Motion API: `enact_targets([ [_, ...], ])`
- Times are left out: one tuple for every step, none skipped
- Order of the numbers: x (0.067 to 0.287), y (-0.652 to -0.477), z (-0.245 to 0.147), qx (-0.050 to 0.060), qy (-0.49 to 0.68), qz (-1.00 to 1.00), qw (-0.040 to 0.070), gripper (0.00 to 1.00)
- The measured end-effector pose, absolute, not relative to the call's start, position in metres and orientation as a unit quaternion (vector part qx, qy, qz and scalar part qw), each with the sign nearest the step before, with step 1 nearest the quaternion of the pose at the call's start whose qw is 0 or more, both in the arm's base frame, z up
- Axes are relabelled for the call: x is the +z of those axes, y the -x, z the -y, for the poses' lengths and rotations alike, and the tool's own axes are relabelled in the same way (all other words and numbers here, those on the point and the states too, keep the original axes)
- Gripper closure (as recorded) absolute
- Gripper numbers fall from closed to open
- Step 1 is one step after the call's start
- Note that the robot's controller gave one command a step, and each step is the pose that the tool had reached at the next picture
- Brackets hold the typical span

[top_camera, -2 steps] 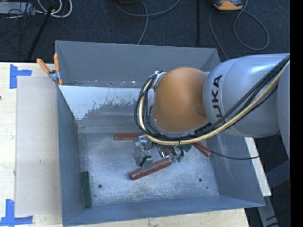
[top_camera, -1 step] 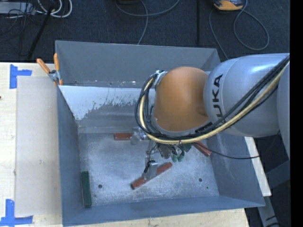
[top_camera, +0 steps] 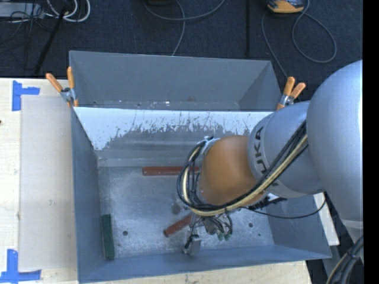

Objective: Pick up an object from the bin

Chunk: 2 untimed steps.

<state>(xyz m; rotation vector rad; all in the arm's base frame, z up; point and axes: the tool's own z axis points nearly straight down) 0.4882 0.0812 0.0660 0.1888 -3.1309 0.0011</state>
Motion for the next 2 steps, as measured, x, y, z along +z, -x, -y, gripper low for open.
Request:
enact_targets([
  [0.069,-0.490,-0.082,0.000,-0.060,0.998,0.001,1.00],
  [0.197,-0.505,-0.064,0.000,-0.097,0.995,-0.004,1.00],
])
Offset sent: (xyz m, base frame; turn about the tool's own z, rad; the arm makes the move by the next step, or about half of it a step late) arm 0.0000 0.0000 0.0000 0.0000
